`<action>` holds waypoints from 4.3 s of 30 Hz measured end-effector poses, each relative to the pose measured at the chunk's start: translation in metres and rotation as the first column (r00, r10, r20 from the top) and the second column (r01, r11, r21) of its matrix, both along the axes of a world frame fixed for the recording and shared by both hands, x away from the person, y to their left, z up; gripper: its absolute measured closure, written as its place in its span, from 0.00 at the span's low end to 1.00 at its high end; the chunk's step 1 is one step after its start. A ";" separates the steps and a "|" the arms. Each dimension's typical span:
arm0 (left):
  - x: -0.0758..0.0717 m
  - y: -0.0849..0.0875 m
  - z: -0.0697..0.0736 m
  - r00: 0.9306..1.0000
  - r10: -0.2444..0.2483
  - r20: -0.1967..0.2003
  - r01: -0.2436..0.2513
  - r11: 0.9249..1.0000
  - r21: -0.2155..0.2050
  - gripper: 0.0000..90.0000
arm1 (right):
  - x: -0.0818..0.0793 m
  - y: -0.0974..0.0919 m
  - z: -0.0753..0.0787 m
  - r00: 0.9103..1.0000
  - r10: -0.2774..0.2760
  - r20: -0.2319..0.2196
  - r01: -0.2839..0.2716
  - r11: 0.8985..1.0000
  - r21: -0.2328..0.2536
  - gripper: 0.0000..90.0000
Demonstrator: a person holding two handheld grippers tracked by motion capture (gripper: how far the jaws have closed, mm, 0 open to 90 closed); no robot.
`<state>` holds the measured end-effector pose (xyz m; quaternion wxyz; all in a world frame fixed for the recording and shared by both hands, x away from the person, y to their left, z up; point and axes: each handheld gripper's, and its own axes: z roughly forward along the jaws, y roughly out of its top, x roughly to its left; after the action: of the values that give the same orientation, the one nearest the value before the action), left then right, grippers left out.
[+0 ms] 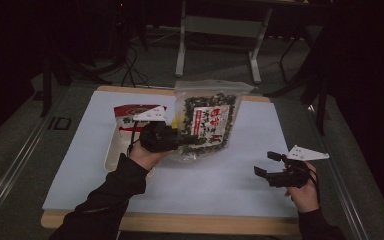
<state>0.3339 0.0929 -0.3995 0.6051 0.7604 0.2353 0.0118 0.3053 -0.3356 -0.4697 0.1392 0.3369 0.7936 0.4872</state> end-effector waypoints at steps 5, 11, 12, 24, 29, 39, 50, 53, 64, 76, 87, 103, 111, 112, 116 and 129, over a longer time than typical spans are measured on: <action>-0.004 0.023 0.003 0.999 0.042 0.009 -0.042 0.999 -0.010 0.85 | 0.001 0.003 -0.001 1.000 0.007 0.004 -0.006 1.000 -0.009 0.15; -0.011 0.051 0.006 0.996 0.085 0.020 -0.085 0.996 -0.012 0.85 | 0.002 0.006 -0.002 1.000 0.015 -0.003 -0.015 1.000 -0.007 0.15; -0.012 0.055 0.006 0.995 0.097 0.025 -0.097 0.995 -0.014 0.85 | 0.002 0.007 -0.002 1.000 0.015 -0.005 -0.016 1.000 -0.009 0.15; -0.029 0.111 0.005 0.980 0.192 0.046 -0.190 0.981 -0.031 0.85 | 0.004 0.009 -0.001 1.000 0.019 -0.011 -0.019 1.000 0.000 0.15; -0.035 0.132 0.003 0.970 0.238 0.053 -0.237 0.971 -0.028 0.85 | 0.005 0.011 -0.002 1.000 0.022 -0.019 -0.022 1.000 0.000 0.15; -0.038 0.165 -0.014 0.957 0.289 0.040 -0.288 0.957 -0.014 0.85 | 0.006 0.014 -0.004 0.999 0.025 -0.024 -0.025 1.000 0.001 0.15; -0.028 0.170 -0.044 0.945 0.326 0.019 -0.326 0.942 0.072 0.85 | 0.007 0.014 -0.007 0.999 0.025 -0.027 -0.025 1.000 -0.003 0.15; -0.024 0.165 -0.049 0.946 0.325 0.019 -0.325 0.942 0.087 0.85 | 0.007 0.014 -0.006 0.999 0.023 -0.027 -0.023 1.000 -0.001 0.15; -0.016 0.154 -0.072 0.946 0.323 0.034 -0.325 0.933 0.154 0.85 | 0.006 0.010 -0.007 0.999 0.019 -0.030 -0.019 1.000 0.002 0.15; -0.005 0.159 -0.092 0.942 0.336 0.004 -0.333 0.932 0.145 0.85 | 0.006 0.011 -0.008 0.999 0.022 -0.034 -0.022 1.000 -0.002 0.16; -0.003 0.166 -0.095 0.939 0.343 0.002 -0.340 0.931 0.136 0.84 | 0.005 0.010 -0.008 0.999 0.024 -0.040 -0.024 1.000 0.002 0.16; -0.009 0.170 -0.110 0.943 0.334 0.001 -0.330 0.932 0.147 0.84 | 0.005 0.010 -0.009 0.999 0.022 -0.045 -0.022 1.000 -0.001 0.16; -0.008 0.168 -0.107 0.939 0.344 -0.019 -0.337 0.928 0.161 0.76 | 0.005 0.009 -0.008 0.999 0.023 -0.043 -0.023 1.000 0.002 0.16; -0.008 0.168 -0.106 0.939 0.343 -0.028 -0.335 0.930 0.153 0.75 | 0.005 0.009 -0.008 0.999 0.022 -0.043 -0.022 1.000 0.002 0.16; -0.010 0.169 -0.099 0.938 0.345 -0.019 -0.340 0.931 0.132 0.67 | 0.005 0.009 -0.008 0.999 0.022 -0.043 -0.022 1.000 0.000 0.16; -0.015 0.174 -0.075 0.923 0.382 0.034 -0.384 0.916 0.116 0.82 | 0.005 0.009 -0.008 0.999 0.022 -0.043 -0.022 1.000 -0.001 0.16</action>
<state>0.3191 0.2670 -0.4740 0.5453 0.7348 0.3753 0.1481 0.3106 -0.3268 -0.4773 0.1170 0.3384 0.8003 0.4809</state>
